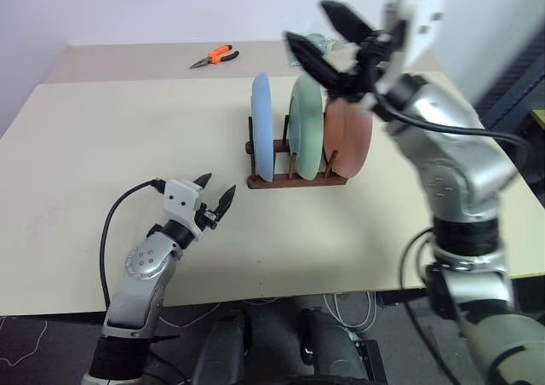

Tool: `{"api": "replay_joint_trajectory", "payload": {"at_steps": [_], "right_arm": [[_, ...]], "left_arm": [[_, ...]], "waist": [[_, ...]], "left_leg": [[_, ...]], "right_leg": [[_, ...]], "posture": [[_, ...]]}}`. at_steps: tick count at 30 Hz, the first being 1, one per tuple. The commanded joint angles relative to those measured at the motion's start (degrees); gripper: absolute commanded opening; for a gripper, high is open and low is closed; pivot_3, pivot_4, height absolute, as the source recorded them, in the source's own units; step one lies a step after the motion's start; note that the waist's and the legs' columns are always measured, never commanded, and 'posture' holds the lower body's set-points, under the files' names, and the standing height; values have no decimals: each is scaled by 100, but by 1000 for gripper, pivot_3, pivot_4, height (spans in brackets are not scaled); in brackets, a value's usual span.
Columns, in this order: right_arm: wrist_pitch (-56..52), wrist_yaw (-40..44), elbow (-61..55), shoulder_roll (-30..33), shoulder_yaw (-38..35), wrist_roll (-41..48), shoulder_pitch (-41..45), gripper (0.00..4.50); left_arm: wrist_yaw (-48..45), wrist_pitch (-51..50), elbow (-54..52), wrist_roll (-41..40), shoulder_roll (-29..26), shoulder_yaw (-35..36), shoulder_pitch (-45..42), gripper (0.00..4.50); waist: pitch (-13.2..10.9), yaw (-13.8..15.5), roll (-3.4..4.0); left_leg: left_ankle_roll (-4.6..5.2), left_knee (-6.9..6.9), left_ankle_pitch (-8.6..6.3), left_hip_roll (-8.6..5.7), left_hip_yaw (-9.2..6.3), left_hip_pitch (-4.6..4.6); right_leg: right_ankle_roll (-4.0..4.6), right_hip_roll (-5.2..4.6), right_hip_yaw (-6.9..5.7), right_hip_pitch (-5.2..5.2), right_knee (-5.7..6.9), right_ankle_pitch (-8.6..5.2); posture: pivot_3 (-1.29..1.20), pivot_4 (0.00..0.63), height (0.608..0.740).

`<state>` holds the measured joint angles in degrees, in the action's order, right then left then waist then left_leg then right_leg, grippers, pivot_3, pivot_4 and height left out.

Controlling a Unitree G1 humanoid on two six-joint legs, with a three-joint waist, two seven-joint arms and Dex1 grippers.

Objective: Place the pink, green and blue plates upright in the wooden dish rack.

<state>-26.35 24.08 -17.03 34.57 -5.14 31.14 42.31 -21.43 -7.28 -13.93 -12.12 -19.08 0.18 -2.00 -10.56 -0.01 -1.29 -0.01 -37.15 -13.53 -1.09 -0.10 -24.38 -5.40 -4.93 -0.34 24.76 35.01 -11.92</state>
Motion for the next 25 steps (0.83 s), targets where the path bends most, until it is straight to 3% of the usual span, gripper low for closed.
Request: {"api": "replay_joint_trajectory", "payload": {"at_steps": [1, 5, 9, 25], "right_arm": [[192, 52, 387, 646, -853, -579, -875, 3299], [570, 308, 809, 942, -1161, -1052, -2321, 3299], [1120, 699, 1156, 827, -838, -1450, -3396, 3299], [2141, 898, 2530, 87, -385, -1883, -2676, 3299]], "left_arm": [[5, 244, 149, 136, -82, 200, -70, 3054], [76, 401, 519, 267, -115, 303, -177, 3054], [-11, 531, 733, 376, -214, 324, -164, 3054], [171, 388, 515, 480, -368, 596, 184, 3054]], "waist": [[0, 37, 1], [-1, 58, 7], [-4, 25, 23], [-7, -53, 28]], "left_leg": [[2, 0, -1, 0, 8, 1], [4, 0, -3, 0, 14, 5], [5, 0, -3, 5, 28, 14], [5, -11, -3, 13, 30, 24]], "right_leg": [[0, -4, 1, 0, -4, 0], [1, -5, 3, -3, -4, -1], [0, 1, 14, -2, 2, 0], [0, 13, 20, -11, 3, -1]], "posture": [[0, 150, 738], [0, 150, 738], [0, 150, 738], [0, 150, 738]]}}
